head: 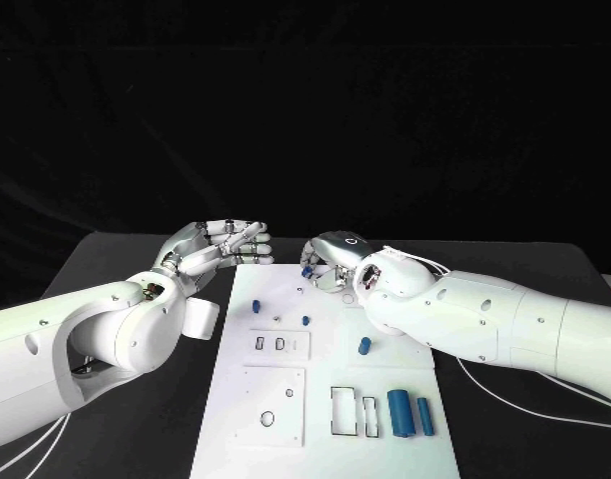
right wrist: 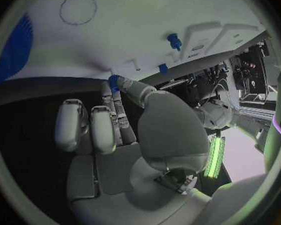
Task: Assemble the parts on the task board
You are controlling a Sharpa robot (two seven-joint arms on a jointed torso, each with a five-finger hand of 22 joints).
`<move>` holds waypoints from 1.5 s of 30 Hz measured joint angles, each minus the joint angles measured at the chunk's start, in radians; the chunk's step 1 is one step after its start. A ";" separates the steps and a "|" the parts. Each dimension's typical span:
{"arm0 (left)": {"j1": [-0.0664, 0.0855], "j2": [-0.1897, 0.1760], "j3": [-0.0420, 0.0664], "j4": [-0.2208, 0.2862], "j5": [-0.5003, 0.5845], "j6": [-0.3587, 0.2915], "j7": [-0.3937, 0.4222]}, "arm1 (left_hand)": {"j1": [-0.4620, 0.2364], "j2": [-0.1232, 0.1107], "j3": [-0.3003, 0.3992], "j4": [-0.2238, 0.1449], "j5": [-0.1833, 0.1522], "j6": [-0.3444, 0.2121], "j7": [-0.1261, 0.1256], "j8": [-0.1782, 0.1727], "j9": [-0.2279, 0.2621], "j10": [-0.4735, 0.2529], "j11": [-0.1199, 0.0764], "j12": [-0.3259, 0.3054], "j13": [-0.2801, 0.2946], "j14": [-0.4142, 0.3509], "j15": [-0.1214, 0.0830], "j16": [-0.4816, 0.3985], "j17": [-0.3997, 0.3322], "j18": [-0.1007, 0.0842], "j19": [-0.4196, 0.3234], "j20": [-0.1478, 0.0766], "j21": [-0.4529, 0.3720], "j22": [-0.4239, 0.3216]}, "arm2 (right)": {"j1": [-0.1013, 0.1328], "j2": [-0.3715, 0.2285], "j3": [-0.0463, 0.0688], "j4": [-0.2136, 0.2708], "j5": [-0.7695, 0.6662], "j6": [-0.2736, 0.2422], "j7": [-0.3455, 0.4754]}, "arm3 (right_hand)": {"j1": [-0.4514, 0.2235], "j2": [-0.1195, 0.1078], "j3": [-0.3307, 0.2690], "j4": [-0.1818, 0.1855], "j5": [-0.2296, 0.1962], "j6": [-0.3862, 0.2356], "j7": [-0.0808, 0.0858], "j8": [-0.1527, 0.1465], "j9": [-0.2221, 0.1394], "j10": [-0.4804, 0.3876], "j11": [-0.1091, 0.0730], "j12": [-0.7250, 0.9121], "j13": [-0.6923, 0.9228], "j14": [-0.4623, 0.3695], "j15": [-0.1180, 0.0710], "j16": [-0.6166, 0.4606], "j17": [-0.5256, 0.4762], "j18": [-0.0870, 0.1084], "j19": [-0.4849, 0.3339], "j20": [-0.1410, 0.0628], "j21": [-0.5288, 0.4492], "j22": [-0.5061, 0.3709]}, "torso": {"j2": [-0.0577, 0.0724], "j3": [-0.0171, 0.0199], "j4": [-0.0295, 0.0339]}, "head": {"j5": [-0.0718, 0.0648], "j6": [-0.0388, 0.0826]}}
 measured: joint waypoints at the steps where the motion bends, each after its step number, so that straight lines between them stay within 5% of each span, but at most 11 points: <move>1: 0.000 0.000 0.000 0.000 0.000 0.000 0.000 | 0.000 0.000 0.000 0.000 0.000 0.000 0.000 0.000 0.000 0.000 0.000 0.000 0.000 0.000 0.000 0.000 0.000 0.000 0.000 0.000 0.000 0.000 | 0.000 0.001 0.000 0.000 0.000 0.002 0.000 | 0.000 0.000 0.000 0.000 0.000 0.000 0.000 0.000 0.000 0.000 0.000 0.000 0.000 0.000 0.000 0.000 0.000 0.000 0.000 0.000 0.000 0.000 | 0.000 0.0000 0.0000 | 0.000 0.000; 19: 0.004 0.001 0.000 0.001 0.000 0.006 0.000 | 0.000 0.000 0.000 0.000 0.000 0.000 0.000 0.000 0.000 0.000 0.000 0.000 0.000 0.000 0.000 0.000 0.000 0.000 0.000 0.000 0.000 0.000 | -0.003 0.038 -0.001 -0.056 0.002 0.037 0.000 | -0.025 -0.025 -0.001 0.012 -0.008 -0.046 0.010 -0.015 0.014 -0.053 0.019 -0.019 -0.009 0.003 0.011 -0.004 -0.031 0.000 -0.022 0.019 -0.021 -0.036 | 0.001 -0.0001 0.0007 | 0.000 0.000; 25: 0.005 0.001 0.000 0.001 0.000 0.008 0.000 | 0.000 0.000 0.000 0.000 0.000 0.000 0.000 -0.004 0.000 0.000 0.000 -0.005 0.000 -0.007 0.000 0.000 0.002 0.000 0.000 0.000 0.000 0.000 | -0.003 0.040 -0.001 -0.059 0.001 0.040 -0.001 | -0.039 -0.039 -0.016 0.025 -0.008 -0.075 0.025 -0.025 0.022 -0.123 0.033 -0.035 -0.025 0.000 0.025 -0.030 -0.084 0.000 -0.085 0.029 -0.081 -0.117 | 0.001 -0.0001 -0.0007 | 0.002 0.000; 29: 0.005 0.001 0.000 0.001 0.000 0.009 0.000 | 0.000 0.000 0.000 0.000 0.000 0.000 0.000 -0.004 0.000 0.000 0.000 -0.005 0.000 -0.007 0.000 0.000 0.002 0.000 0.000 0.000 0.000 0.000 | -0.003 0.032 -0.001 -0.049 0.001 0.037 -0.001 | -0.036 -0.065 -0.058 0.026 -0.008 -0.125 0.030 -0.051 0.026 -0.198 0.043 -0.040 -0.041 -0.014 0.040 -0.065 -0.149 0.016 -0.145 0.038 -0.152 -0.206 | 0.001 0.0004 -0.0013 | 0.002 0.000; 37: 0.005 -0.001 0.000 -0.001 0.000 0.012 0.000 | 0.000 0.000 0.000 0.000 0.000 0.000 0.000 -0.004 0.000 0.000 0.000 -0.005 0.000 -0.007 0.000 0.000 0.003 0.000 0.000 0.000 0.000 0.000 | 0.000 -0.089 0.001 0.084 0.001 0.021 -0.003 | -0.034 -0.077 -0.100 0.032 0.010 -0.133 0.030 -0.056 0.036 -0.215 0.043 0.001 -0.046 -0.019 0.039 -0.072 -0.168 0.016 -0.154 0.042 -0.174 -0.226 | -0.001 0.0013 -0.0035 | 0.000 0.004; 45: 0.005 -0.006 0.000 -0.008 0.001 0.019 0.000 | 0.000 0.000 0.000 0.000 0.000 0.000 0.000 -0.004 0.000 0.000 0.000 -0.005 0.001 -0.007 0.000 0.000 0.003 0.000 0.000 0.000 0.000 0.000 | 0.029 -0.286 0.011 0.255 0.046 0.014 -0.001 | -0.038 -0.081 -0.121 0.046 0.055 -0.119 0.015 -0.067 0.045 -0.015 0.008 0.143 0.006 0.003 0.013 -0.024 -0.090 0.016 -0.044 0.016 -0.076 -0.074 | -0.006 0.0031 -0.0125 | -0.004 0.006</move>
